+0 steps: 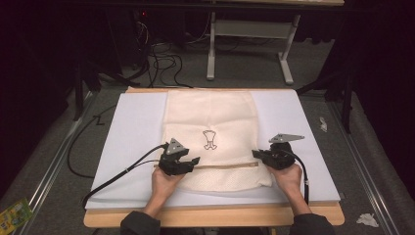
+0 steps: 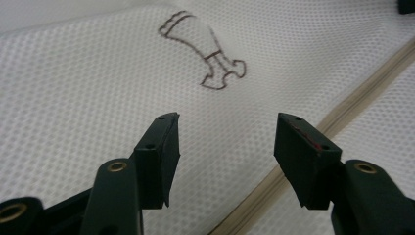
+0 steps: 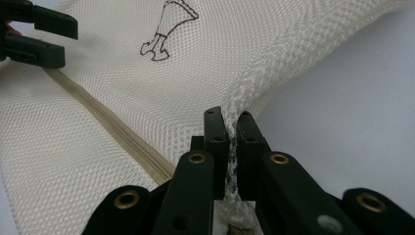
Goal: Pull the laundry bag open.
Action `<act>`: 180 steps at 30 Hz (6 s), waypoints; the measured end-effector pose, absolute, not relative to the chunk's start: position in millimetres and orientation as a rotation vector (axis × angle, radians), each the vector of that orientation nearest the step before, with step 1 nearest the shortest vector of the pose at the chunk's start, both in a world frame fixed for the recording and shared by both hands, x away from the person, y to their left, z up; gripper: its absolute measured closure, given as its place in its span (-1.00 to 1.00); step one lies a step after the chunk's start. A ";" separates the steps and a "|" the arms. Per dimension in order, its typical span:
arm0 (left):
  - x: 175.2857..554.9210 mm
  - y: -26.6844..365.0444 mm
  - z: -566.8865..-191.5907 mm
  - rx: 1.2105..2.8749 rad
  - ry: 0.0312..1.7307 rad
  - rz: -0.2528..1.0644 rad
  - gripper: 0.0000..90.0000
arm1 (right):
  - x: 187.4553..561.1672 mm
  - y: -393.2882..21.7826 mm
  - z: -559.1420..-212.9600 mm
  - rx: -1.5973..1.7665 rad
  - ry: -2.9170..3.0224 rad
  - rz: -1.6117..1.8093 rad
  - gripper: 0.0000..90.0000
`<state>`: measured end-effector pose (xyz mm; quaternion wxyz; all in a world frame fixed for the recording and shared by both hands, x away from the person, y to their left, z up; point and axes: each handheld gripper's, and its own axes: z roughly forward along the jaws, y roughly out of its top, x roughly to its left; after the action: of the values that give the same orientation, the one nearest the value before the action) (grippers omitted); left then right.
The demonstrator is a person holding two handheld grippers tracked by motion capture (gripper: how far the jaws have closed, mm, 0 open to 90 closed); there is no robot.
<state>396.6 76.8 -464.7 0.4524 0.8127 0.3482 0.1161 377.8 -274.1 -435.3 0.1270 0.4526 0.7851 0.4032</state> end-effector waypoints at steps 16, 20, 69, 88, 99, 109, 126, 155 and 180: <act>390.8 18.6 -453.3 2.072 0.730 0.231 0.19 | 380.3 -273.2 -433.1 1.317 2.283 1.210 0.96; 388.5 5.1 -451.1 2.084 0.700 0.216 0.22 | 380.6 -273.1 -433.2 1.328 2.282 1.217 0.96; 382.2 -61.0 -454.5 2.046 0.608 0.049 0.50 | 380.8 -267.2 -428.6 1.322 2.290 1.255 0.96; 379.5 -72.1 -457.1 2.065 0.589 0.032 0.62 | 380.8 -263.9 -428.6 1.321 2.291 1.271 0.96; 377.0 -71.3 -457.3 2.053 0.568 0.001 0.74 | 380.8 -265.3 -431.2 1.330 2.291 1.279 0.96; 378.4 -72.4 -459.3 2.055 0.588 0.001 0.84 | 380.8 -265.2 -431.2 1.326 2.293 1.279 0.96; 376.6 -69.3 -454.8 2.067 0.568 0.020 0.94 | 379.7 -269.2 -431.2 1.320 2.297 1.272 0.96; 377.5 -56.9 -445.7 2.076 0.566 0.021 0.94 | 380.3 -272.7 -433.1 1.307 2.325 1.251 0.96; 380.3 -38.2 -446.3 2.072 0.590 0.042 0.94 | 379.9 -272.6 -432.7 1.309 2.325 1.252 0.96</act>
<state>380.3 -38.2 -446.3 0.4737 0.8468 0.2413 0.0172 379.9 -272.6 -432.7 0.0973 0.4420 0.7851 0.4228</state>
